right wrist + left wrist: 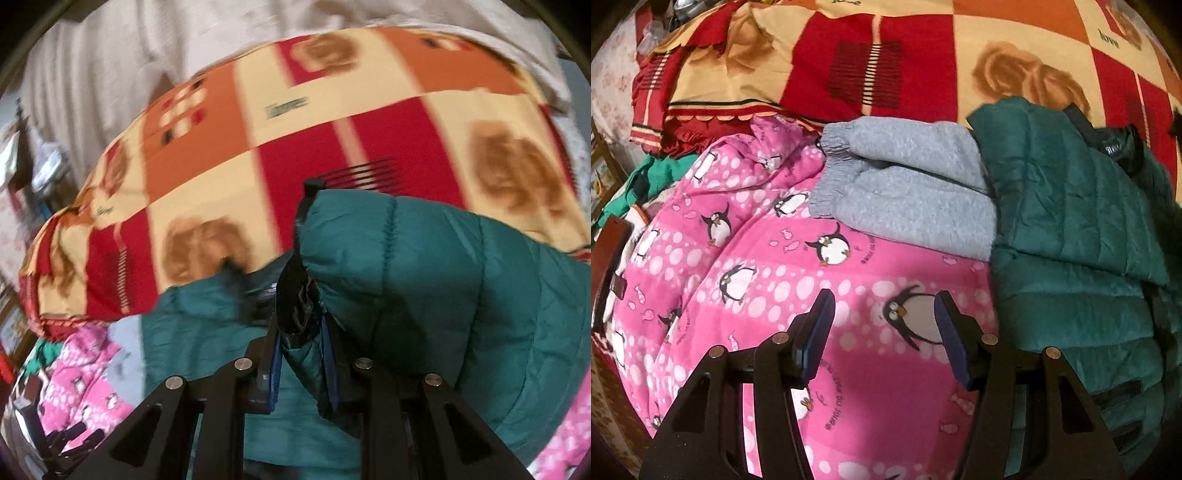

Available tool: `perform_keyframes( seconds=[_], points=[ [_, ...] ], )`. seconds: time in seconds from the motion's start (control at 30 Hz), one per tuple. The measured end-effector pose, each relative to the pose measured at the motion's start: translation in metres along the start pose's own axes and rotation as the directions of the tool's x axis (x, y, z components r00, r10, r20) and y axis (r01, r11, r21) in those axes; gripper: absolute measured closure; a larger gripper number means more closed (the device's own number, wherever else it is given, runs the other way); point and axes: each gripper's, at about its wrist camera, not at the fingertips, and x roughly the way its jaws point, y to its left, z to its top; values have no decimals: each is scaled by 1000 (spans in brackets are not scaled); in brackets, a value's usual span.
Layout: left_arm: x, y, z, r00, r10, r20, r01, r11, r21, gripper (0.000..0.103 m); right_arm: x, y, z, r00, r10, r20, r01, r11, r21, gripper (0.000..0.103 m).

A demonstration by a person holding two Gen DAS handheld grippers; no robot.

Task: Fold large clothes
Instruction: 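Fold the held sleeve across the jacket body with the right gripper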

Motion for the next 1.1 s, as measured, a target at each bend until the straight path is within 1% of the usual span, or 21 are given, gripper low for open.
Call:
perform_keyframes(
  seconds=[0.13, 0.27, 0.37, 0.47, 0.57, 0.7, 0.73, 0.77, 0.8, 0.83, 0.87, 0.9, 0.97, 1.0, 1.03, 1.1],
  points=[
    [0, 16, 5, 999, 42, 21, -42, 999, -7, 47, 26, 53, -14, 997, 69, -39, -72, 995, -65, 84],
    [0, 37, 5, 998, 51, 27, -50, 998, -37, 47, 54, 99, -34, 987, 124, -98, -136, 983, -123, 84],
    [2, 53, 4, 997, 71, 27, -70, 996, -58, 47, 70, 124, -51, 978, 151, -140, -173, 972, -158, 84],
    [6, 67, 3, 996, 81, 20, -79, 993, -85, 47, 84, 141, -67, 972, 155, -175, -187, 966, -180, 84],
    [7, 77, 4, 997, 80, 16, -78, 990, -114, 47, 95, 145, -80, 968, 148, -202, -185, 966, -179, 84],
    [5, 72, 7, 997, 76, 24, -73, 990, -118, 47, 103, 140, -94, 965, 141, -219, -179, 971, -161, 83],
    [5, 68, 8, 997, 74, 22, -71, 991, -115, 47, 104, 140, -95, 963, 147, -228, -185, 970, -155, 77],
    [6, 64, 9, 997, 69, 20, -66, 992, -112, 47, 103, 139, -96, 954, 176, -244, -214, 966, -142, 71],
    [6, 60, 10, 998, 63, 19, -61, 992, -110, 47, 99, 139, -96, 943, 217, -254, -255, 958, -130, 56],
    [5, 54, 12, 998, 51, 20, -49, 993, -107, 47, 95, 140, -97, 935, 245, -257, -284, 951, -125, 50],
    [4, 48, 13, 999, 43, 23, -40, 994, -104, 47, 88, 141, -96, 927, 268, -262, -309, 942, -128, 47],
    [4, 42, 15, 999, 36, 26, -33, 994, -101, 47, 79, 141, -95, 924, 267, -273, -313, 939, -144, 42],
    [4, 30, 18, 999, 24, 26, -22, 995, -97, 47, 62, 137, -92, 926, 266, -267, -317, 934, -168, 41],
    [4, 23, 20, 999, 16, 28, -13, 995, -96, 47, 51, 130, -90, 931, 262, -253, -311, 933, -180, 41],
    [2, 13, 22, 999, 3, 34, 1, 996, -92, 47, 39, 119, -87, 940, 249, -234, -294, 937, -186, 41],
    [-1, -5, 25, 998, -34, 52, 38, 996, -79, 47, 18, 90, -81, 963, 197, -185, -230, 957, -177, 41]
  ],
)
